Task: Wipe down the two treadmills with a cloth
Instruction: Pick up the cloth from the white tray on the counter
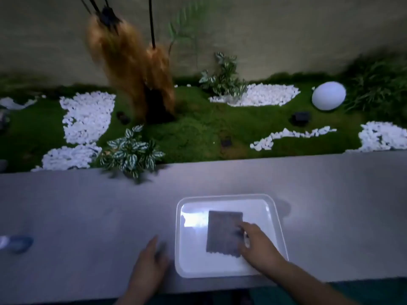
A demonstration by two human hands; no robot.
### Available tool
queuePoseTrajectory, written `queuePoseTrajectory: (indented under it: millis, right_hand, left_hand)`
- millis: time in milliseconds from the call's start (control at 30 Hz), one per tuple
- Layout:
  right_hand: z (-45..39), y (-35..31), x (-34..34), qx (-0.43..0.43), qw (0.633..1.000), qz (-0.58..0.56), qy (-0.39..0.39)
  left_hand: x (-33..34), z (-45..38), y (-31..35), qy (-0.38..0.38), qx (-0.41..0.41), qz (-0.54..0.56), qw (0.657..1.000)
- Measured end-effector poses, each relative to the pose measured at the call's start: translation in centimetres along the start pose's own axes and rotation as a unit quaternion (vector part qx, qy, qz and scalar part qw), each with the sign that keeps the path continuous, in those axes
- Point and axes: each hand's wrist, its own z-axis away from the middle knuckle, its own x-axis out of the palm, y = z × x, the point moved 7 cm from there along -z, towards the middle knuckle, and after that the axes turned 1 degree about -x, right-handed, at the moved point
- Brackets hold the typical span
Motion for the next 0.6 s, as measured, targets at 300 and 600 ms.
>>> queuePoseTrajectory:
  millis: [300,600]
  right_hand:
    - [-6.4,-0.1,4.7,-0.063,0.975,0.206,0.048]
    - [-8.1,0.7,6.8,-0.076,0.958,0.257,0.106]
  left_hand:
    - [4.6,-2.8,1.0,-0.063,0.067,-0.012,0.996]
    - [5.1,-2.7,0.6,-0.048,0.074,0.002,0.996]
